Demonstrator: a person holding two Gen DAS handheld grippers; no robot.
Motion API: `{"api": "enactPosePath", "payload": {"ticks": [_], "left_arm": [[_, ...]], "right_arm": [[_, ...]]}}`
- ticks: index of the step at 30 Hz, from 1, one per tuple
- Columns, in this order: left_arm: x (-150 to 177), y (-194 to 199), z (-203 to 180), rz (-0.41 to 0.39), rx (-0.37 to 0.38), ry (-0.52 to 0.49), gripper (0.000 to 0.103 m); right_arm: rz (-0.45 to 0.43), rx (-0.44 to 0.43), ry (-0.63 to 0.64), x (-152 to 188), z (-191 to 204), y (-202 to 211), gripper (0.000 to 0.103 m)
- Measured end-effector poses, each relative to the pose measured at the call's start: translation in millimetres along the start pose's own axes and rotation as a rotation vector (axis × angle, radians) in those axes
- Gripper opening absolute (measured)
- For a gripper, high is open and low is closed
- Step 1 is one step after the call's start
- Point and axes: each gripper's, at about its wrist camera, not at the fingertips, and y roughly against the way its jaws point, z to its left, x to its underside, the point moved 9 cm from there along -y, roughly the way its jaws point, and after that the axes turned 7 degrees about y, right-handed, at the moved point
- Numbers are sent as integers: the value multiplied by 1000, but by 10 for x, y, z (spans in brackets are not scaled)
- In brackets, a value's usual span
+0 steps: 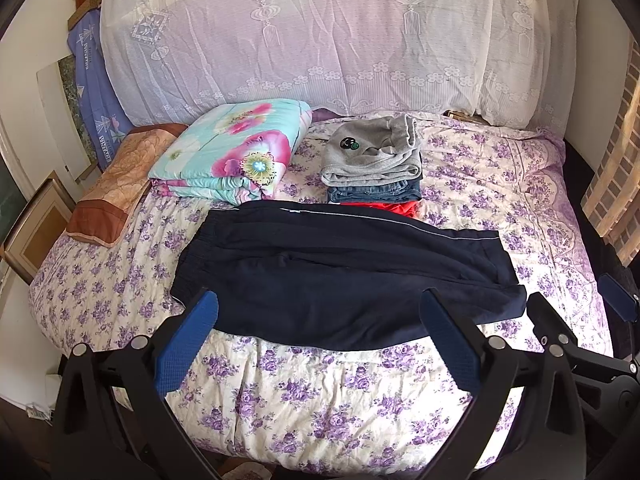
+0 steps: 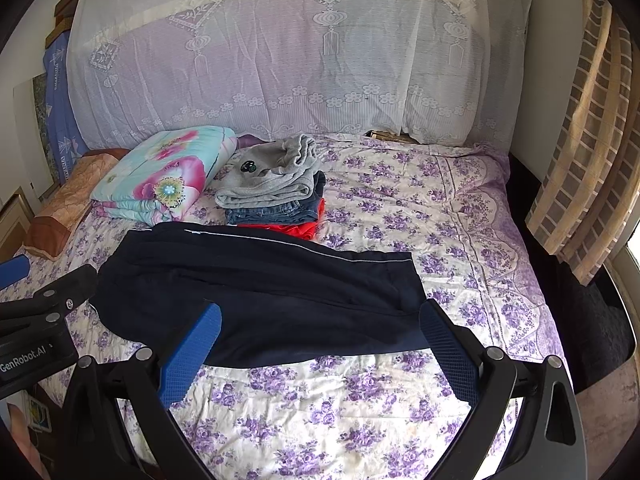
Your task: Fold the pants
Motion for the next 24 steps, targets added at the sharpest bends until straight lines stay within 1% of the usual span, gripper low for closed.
{"api": "enactPosePath", "payload": {"ticks": [24], "left_arm": [[-9,23,-8,1,3,-2,98]], "right_arm": [[1,0,-1,-27,-5,-4,99]]}}
